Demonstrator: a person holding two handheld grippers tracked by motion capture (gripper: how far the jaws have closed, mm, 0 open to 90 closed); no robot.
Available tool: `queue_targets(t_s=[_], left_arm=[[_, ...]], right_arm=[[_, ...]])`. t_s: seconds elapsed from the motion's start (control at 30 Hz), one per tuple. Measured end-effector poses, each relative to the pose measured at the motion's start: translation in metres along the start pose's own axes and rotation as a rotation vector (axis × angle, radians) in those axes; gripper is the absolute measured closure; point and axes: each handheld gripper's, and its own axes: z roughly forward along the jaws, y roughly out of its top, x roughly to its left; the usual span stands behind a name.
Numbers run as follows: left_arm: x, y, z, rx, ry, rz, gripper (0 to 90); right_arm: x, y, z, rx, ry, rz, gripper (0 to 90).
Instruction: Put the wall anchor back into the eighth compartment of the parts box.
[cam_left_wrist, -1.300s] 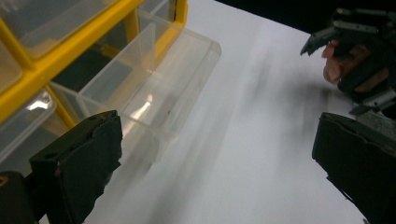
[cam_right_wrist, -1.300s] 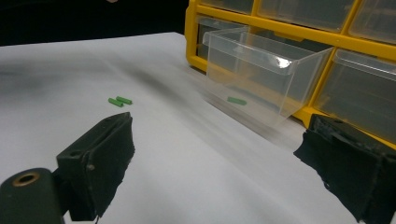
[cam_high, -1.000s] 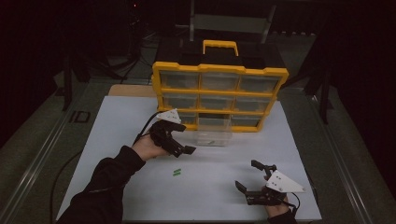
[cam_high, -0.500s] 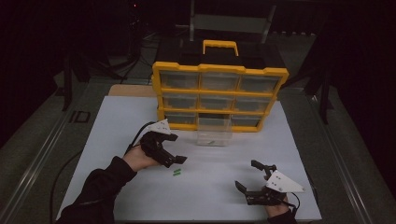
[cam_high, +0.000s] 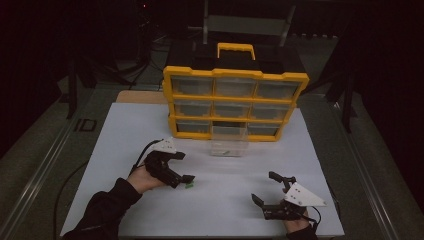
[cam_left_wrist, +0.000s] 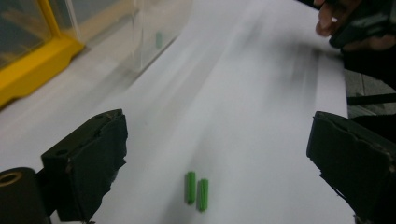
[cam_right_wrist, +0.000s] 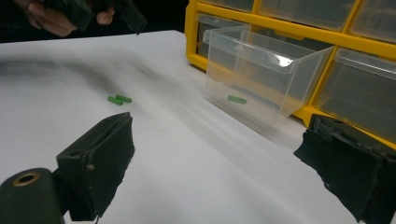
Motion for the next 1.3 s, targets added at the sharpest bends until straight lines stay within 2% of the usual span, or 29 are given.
queue_targets(t_s=[0.17,0.23,0.37,0.7,0.97,1.1,1.3], left_arm=[[0.001,-0.012,0.004,-0.012,-0.011,0.000,14.3],[0.002,-0.016,0.006,-0.014,-0.017,-0.009,15.4],[0.004,-0.023,0.012,0.004,-0.005,-0.008,19.7],[0.009,-0.035,0.023,0.039,0.013,-0.001,45.4],[0.011,-0.042,0.035,0.100,0.025,0.003,61.2],[0.012,-0.044,0.039,0.124,0.033,0.010,66.6],[0.014,-0.044,0.043,0.136,0.041,0.018,74.1]], right_arm=[[0.000,0.000,0.000,-0.001,0.001,0.001,8.5],[0.000,0.000,0.001,0.002,0.002,-0.002,8.5],[0.000,0.000,0.001,0.002,0.003,-0.003,8.5],[0.000,0.000,0.001,0.004,0.004,-0.006,8.5],[0.000,0.000,0.001,0.005,0.004,-0.006,8.5],[0.000,0.000,0.001,0.007,0.004,-0.006,8.5],[0.000,0.000,0.001,0.008,0.004,-0.006,8.5]])
